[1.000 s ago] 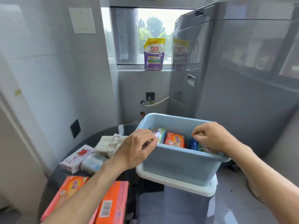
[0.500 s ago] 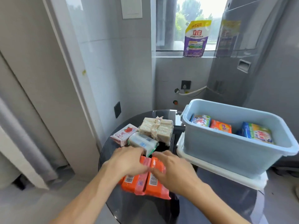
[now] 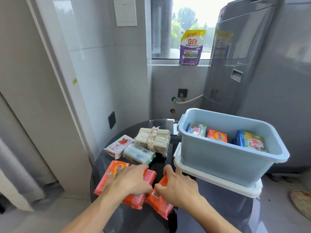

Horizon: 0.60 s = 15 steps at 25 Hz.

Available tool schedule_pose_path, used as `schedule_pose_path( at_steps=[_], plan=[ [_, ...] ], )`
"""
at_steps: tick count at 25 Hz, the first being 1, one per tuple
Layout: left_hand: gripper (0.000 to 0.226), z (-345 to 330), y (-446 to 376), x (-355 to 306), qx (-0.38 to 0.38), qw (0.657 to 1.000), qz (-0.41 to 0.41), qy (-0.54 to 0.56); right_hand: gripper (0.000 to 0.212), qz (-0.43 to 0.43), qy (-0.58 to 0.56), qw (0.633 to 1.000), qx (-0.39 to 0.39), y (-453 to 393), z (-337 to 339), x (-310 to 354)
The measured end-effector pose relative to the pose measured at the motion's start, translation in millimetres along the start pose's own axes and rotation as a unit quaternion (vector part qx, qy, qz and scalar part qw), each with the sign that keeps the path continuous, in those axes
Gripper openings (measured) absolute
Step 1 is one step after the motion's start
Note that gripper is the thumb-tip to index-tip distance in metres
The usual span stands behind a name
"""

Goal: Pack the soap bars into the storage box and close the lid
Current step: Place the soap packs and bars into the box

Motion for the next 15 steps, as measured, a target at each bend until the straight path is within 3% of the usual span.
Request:
schedule_pose_path(
  at_steps=[3,5,6,8,10,12,15],
  plan=[
    [0.063,10.8,-0.1,-3.6,0.025,0.986,0.001,0.166,0.049,-0.041,-0.062,0.997,0.012,-0.8,1.3,-17.7],
    [0.043,23.8,1.1,-7.4,0.024,0.934,-0.005,0.356,0.059,-0.035,-0.044,0.998,0.015,1.7,-2.9,-19.2],
    [0.043,27.7,-1.9,-7.5,0.037,0.888,-0.001,0.458,0.059,-0.034,-0.044,0.998,0.014,2.5,-4.6,-18.9],
    [0.054,33.4,-7.5,-14.6,0.096,0.76,-0.034,0.642,0.058,-0.047,-0.061,0.997,0.005,3.2,-2.1,-21.0],
    [0.054,40.6,-5.4,-27.2,0.147,0.66,-0.09,0.731,0.053,-0.058,-0.075,0.995,-0.011,5.5,5.4,-24.1],
    [0.047,41.8,-4.2,-40.6,0.156,0.624,-0.119,0.756,0.041,-0.061,-0.12,0.991,-0.018,10.5,15.5,-27.9],
    [0.048,45.2,-7.7,-56.5,0.102,0.618,-0.125,0.769,0.028,-0.047,-0.249,0.966,-0.047,19.9,49.5,-37.2]
  ],
)
Point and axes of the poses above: each hand's wrist, its own y-axis away from the middle knuckle, its own z-axis out of the back of the hand, x = y × z, the point moved 5 cm from there along -y, towards the middle knuckle, and after that the axes turned 1 degree about z, right-handed, at the moved point
